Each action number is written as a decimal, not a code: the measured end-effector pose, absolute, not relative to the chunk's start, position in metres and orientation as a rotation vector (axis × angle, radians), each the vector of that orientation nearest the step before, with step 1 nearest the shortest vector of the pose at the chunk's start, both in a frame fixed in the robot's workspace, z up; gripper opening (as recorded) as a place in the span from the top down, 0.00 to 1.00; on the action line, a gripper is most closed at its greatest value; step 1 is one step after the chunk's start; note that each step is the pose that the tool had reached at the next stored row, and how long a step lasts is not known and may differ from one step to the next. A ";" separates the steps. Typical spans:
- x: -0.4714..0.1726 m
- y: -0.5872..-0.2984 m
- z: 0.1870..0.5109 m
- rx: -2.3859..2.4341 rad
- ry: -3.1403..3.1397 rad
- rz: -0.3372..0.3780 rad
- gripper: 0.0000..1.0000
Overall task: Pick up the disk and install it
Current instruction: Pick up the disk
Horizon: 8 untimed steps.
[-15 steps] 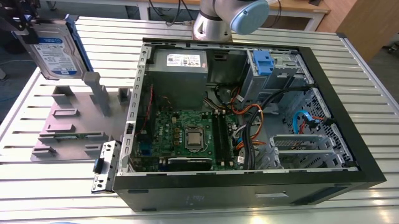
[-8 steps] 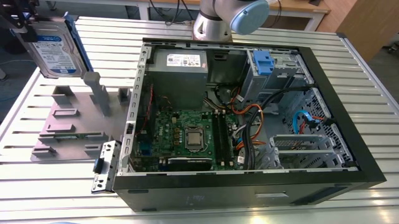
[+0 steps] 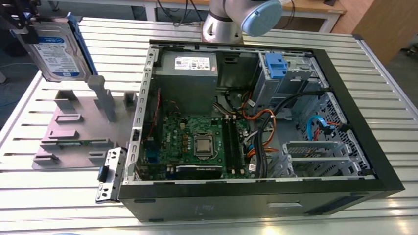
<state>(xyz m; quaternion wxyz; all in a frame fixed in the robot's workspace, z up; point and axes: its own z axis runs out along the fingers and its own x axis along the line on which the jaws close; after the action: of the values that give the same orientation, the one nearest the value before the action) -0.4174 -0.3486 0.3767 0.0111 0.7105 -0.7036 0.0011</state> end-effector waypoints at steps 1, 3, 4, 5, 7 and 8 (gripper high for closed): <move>-0.417 -0.349 0.377 2.216 -2.195 0.003 0.64; -0.417 -0.349 0.377 2.217 -2.195 0.003 0.64; -0.417 -0.349 0.377 2.217 -2.195 0.003 0.64; -0.417 -0.349 0.378 2.216 -2.195 0.003 0.64; -0.417 -0.349 0.378 2.216 -2.195 0.003 0.64; -0.417 -0.349 0.379 2.216 -2.195 0.003 0.64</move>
<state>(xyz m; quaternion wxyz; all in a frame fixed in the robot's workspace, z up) -0.4174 -0.3486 0.3785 0.0111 0.7105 -0.7036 0.0011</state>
